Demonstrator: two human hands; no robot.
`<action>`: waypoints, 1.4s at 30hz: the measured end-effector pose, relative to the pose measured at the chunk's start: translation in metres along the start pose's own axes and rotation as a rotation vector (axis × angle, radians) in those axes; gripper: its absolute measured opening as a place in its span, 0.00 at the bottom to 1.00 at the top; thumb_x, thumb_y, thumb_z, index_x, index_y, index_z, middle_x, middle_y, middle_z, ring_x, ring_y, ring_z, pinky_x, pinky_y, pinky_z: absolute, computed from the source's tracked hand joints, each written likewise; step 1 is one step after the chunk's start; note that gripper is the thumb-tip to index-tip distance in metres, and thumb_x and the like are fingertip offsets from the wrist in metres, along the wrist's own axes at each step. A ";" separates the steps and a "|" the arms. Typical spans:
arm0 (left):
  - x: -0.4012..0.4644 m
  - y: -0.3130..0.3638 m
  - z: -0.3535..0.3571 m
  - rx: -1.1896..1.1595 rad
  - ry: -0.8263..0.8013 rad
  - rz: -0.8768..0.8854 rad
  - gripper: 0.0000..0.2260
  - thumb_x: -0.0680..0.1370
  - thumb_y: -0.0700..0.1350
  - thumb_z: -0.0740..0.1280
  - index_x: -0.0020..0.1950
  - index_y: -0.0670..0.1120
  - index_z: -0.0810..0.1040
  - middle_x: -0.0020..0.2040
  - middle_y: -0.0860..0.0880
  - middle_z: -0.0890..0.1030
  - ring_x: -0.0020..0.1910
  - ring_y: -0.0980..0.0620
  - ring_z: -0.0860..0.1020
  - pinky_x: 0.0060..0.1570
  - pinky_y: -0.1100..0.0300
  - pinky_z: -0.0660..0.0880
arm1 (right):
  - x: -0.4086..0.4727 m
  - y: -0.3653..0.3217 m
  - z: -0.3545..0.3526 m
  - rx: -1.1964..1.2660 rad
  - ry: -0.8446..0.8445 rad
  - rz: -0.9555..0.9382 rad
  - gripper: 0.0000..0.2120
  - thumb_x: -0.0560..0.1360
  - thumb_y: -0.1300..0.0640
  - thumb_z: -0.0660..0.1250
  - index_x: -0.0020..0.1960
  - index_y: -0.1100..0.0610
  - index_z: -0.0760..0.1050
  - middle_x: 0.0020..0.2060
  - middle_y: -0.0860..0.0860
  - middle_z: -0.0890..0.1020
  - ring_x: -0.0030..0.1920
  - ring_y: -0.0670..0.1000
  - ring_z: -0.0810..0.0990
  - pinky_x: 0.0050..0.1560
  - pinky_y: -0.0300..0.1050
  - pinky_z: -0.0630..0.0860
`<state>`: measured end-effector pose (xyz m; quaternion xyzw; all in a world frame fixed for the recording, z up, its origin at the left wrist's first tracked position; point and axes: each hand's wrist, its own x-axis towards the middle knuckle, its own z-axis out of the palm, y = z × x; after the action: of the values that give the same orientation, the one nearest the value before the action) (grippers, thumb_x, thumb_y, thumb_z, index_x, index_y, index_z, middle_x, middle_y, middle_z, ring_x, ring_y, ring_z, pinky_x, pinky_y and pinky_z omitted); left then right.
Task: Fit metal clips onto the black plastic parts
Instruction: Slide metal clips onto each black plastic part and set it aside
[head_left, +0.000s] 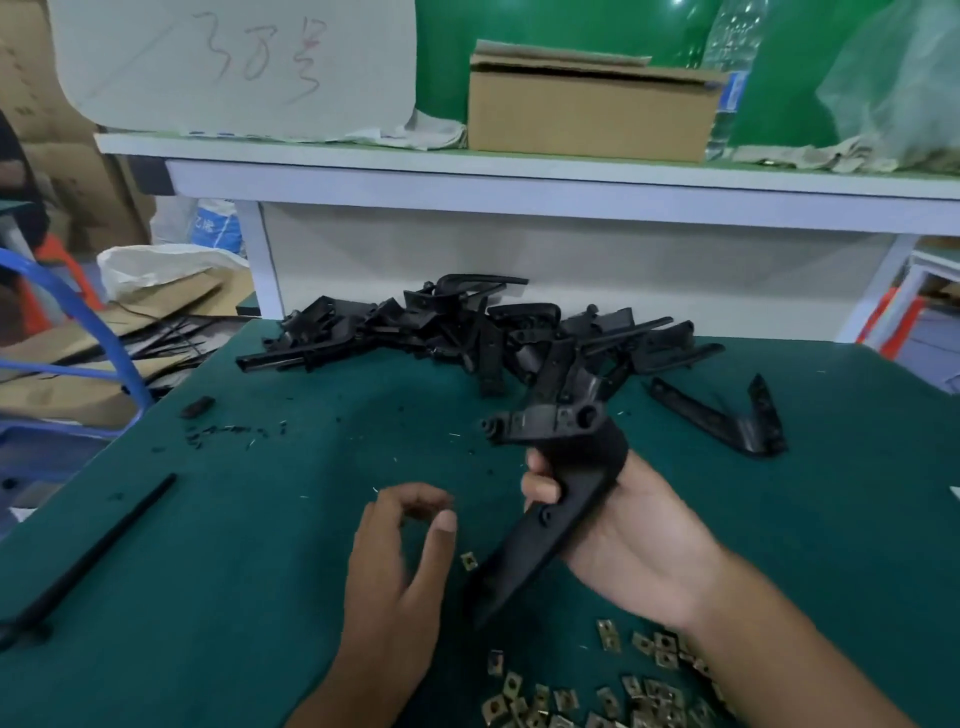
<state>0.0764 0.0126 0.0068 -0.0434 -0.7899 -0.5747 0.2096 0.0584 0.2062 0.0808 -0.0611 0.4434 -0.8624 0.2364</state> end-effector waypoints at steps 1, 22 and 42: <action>-0.003 0.007 0.000 -0.099 -0.071 -0.021 0.17 0.76 0.66 0.61 0.56 0.58 0.78 0.54 0.57 0.80 0.58 0.55 0.78 0.55 0.57 0.72 | -0.012 0.004 0.004 0.071 -0.034 0.099 0.17 0.79 0.45 0.61 0.47 0.57 0.79 0.38 0.51 0.74 0.39 0.50 0.70 0.48 0.45 0.63; 0.001 0.021 0.001 -0.639 -0.242 -0.463 0.17 0.75 0.54 0.69 0.51 0.40 0.83 0.44 0.38 0.85 0.37 0.47 0.84 0.32 0.58 0.79 | -0.056 0.030 -0.034 -1.616 -0.187 0.105 0.14 0.73 0.35 0.71 0.55 0.40 0.78 0.50 0.35 0.74 0.55 0.31 0.67 0.51 0.30 0.57; -0.002 0.002 0.005 -0.414 -0.449 -0.309 0.38 0.74 0.69 0.66 0.35 0.32 0.67 0.27 0.41 0.65 0.25 0.47 0.66 0.28 0.60 0.64 | -0.042 0.023 -0.043 -0.613 0.272 -0.259 0.14 0.84 0.56 0.60 0.50 0.46 0.83 0.40 0.43 0.78 0.41 0.44 0.74 0.42 0.41 0.73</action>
<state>0.0776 0.0187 0.0062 -0.0900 -0.6802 -0.7239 -0.0722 0.0899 0.2459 0.0417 -0.0693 0.6975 -0.7124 0.0346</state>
